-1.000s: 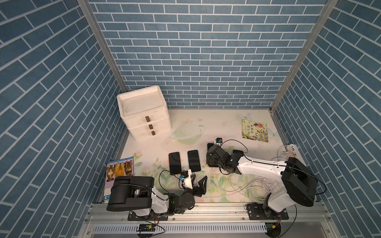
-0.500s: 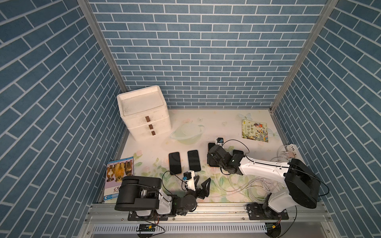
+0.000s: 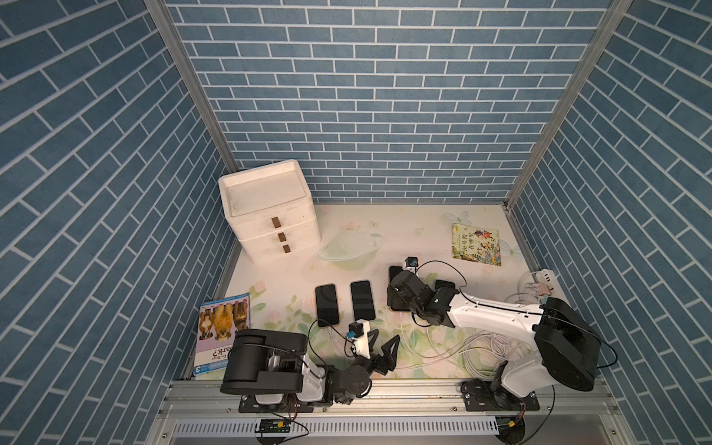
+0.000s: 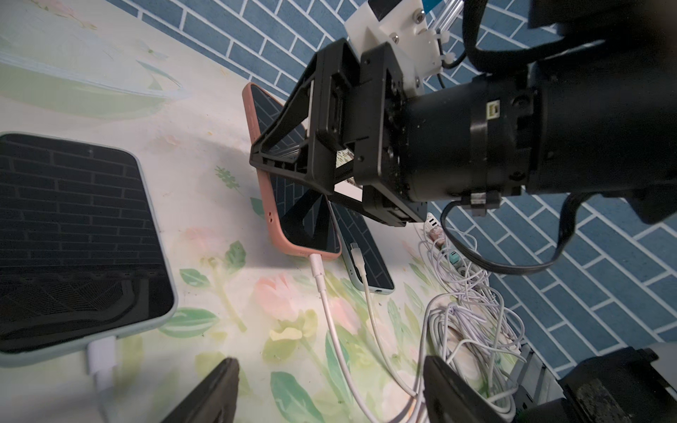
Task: Unplug the charging cable from the phone
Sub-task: Remove the charging cable from the phone.
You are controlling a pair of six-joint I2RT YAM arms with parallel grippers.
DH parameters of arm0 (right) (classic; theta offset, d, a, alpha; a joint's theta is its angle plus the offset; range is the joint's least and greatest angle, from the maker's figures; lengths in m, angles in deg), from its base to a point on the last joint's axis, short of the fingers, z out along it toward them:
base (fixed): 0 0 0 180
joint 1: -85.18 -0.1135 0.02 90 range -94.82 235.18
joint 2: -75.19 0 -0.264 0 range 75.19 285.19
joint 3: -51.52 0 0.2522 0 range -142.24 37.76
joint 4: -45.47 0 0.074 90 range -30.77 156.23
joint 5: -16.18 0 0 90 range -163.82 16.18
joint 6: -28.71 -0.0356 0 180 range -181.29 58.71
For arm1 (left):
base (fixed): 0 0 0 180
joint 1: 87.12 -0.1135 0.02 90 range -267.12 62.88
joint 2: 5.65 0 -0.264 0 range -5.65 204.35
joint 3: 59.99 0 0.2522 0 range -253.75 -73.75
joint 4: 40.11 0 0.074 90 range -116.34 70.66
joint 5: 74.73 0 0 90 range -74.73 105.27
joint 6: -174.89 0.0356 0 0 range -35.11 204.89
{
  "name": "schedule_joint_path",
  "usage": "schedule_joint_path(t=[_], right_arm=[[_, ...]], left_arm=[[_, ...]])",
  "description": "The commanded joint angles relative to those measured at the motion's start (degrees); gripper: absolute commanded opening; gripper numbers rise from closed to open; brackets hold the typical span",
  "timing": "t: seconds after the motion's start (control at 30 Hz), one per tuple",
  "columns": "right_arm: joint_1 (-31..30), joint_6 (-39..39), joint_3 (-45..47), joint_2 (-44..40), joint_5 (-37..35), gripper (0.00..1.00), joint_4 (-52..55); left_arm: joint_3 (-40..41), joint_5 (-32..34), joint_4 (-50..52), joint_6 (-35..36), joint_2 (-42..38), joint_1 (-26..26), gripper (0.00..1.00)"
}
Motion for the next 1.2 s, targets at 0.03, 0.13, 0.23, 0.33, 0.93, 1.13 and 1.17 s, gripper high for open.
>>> schedule_joint_path(t=[0.03,0.13,0.23,0.33,0.93,1.13,1.17], right_arm=[[-0.3,-0.6,0.0,-2.4,-2.1,0.16,-2.6],[-0.3,-0.8,0.5,-2.9,-2.0,0.17,-3.2],[-0.2,-0.7,1.2,-3.3,-1.8,0.17,-4.1],[-0.3,-0.7,2.7,-4.6,-1.4,0.17,-6.2],[-0.3,-0.3,6.4,-8.4,-1.3,0.18,-9.9],[-0.3,-0.4,8.1,-10.3,-1.8,0.18,-11.6],[-0.3,-0.3,8.3,-10.7,-1.7,0.18,-11.9]], left_arm=[[-1.2,-0.8,0.6,1.3,1.2,0.4,0.83],[-1.5,-0.8,0.7,1.3,1.6,0.4,0.83],[-2.2,-0.9,0.9,1.5,2.4,0.4,0.82],[-4.4,-1.5,4.0,1.3,3.3,-0.1,0.82],[-7.5,-12.4,2.9,-1.3,9.2,-6.1,0.6],[-9.0,-13.2,4.0,-1.1,10.1,-6.5,0.55],[-9.2,-13.4,3.4,-0.9,10.6,-6.7,0.53]])
